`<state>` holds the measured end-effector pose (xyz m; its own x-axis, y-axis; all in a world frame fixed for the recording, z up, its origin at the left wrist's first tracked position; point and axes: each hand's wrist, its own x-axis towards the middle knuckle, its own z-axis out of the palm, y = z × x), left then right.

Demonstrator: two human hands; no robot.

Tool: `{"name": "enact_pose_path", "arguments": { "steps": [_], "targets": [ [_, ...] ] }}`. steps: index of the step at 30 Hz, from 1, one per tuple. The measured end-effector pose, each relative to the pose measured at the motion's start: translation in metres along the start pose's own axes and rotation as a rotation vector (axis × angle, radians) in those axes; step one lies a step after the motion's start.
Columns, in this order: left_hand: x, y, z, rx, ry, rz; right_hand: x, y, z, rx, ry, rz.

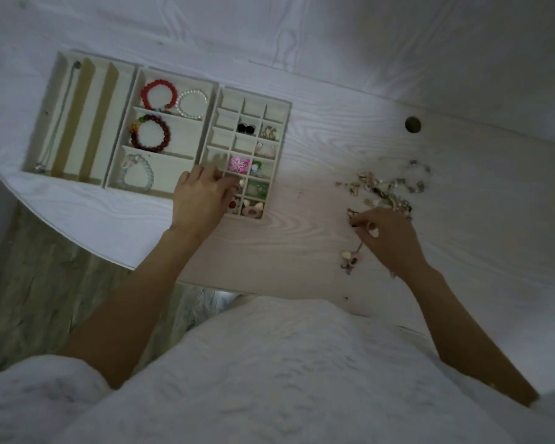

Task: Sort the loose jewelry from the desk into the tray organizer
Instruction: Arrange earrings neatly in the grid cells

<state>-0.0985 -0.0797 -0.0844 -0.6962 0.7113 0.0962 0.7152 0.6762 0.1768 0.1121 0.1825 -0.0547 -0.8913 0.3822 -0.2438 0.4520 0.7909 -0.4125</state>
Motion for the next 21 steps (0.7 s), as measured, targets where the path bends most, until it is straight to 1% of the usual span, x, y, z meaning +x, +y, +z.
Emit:
{"name": "enact_pose_path", "arguments": {
  "steps": [3, 5, 6, 9, 16, 19, 21],
  "targets": [
    [-0.004, 0.017, 0.0, -0.085, 0.004, -0.001, -0.017, 0.006, 0.007, -0.022, -0.212, 0.147],
    [-0.007, 0.032, 0.002, -0.133, -0.011, 0.014, -0.024, 0.006, 0.016, -0.059, -0.294, 0.202],
    [-0.01, 0.041, 0.004, -0.151, -0.02, 0.028, -0.027, 0.005, 0.02, -0.076, -0.303, 0.222],
    [-0.018, 0.052, 0.009, -0.16, -0.051, 0.013, -0.025, -0.002, 0.033, -0.113, -0.251, 0.21],
    [-0.021, 0.059, 0.012, -0.156, -0.076, -0.07, 0.008, -0.033, 0.048, -0.124, 0.027, -0.037],
    [-0.021, 0.061, 0.011, -0.162, -0.086, -0.097, 0.023, -0.045, 0.053, -0.123, 0.089, -0.161],
    [-0.021, 0.063, 0.01, -0.166, -0.087, -0.118, 0.03, -0.05, 0.055, -0.086, 0.098, -0.196]
  ]
}}
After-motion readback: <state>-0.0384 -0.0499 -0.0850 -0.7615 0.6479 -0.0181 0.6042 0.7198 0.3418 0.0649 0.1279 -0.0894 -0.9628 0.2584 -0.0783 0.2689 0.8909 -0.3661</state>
